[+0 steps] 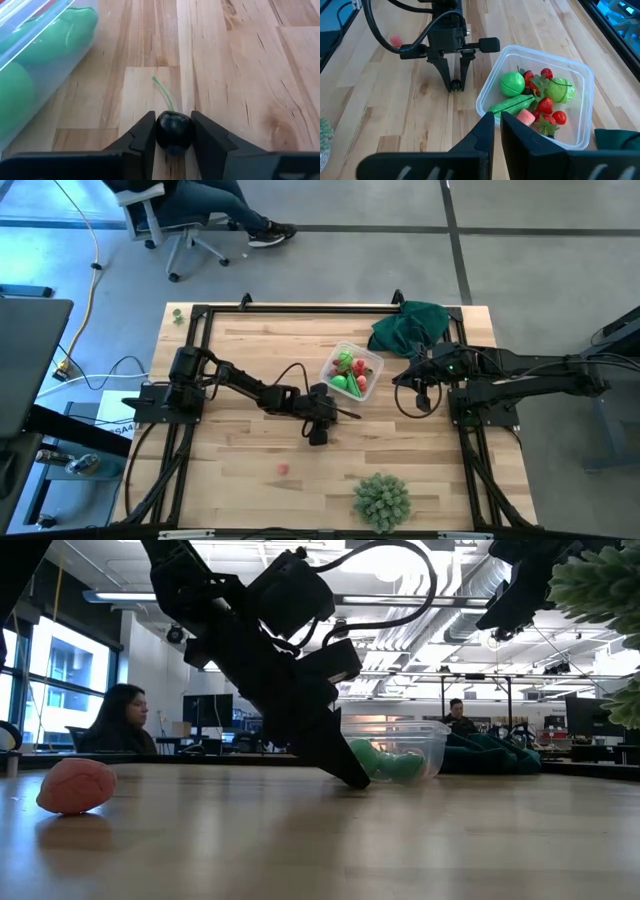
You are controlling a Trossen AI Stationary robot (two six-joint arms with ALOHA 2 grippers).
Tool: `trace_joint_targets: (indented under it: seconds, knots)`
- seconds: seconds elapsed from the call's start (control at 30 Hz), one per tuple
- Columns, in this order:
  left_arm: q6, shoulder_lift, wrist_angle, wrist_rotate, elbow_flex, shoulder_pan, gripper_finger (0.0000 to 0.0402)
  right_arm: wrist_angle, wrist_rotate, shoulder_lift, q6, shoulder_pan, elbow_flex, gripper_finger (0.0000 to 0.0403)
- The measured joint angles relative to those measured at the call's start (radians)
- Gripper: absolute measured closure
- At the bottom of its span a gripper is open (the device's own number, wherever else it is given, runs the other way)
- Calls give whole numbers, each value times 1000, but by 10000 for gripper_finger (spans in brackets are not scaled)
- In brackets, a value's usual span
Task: Pick and placing Produce into tupperware
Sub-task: Put the black cherry into the transparent bin
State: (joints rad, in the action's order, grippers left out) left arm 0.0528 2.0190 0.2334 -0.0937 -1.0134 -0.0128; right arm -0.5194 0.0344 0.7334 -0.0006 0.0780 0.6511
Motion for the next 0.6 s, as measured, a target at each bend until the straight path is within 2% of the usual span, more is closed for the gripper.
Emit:
trace_joint_targets:
  seconds: [0.27,0.6]
  knots:
    - [-16,0,-3,-1,0,0,264,0,0,0,0,0,0,379]
    - [-31,0,26,4,0,0,316,0,0,0,0,0,0,379]
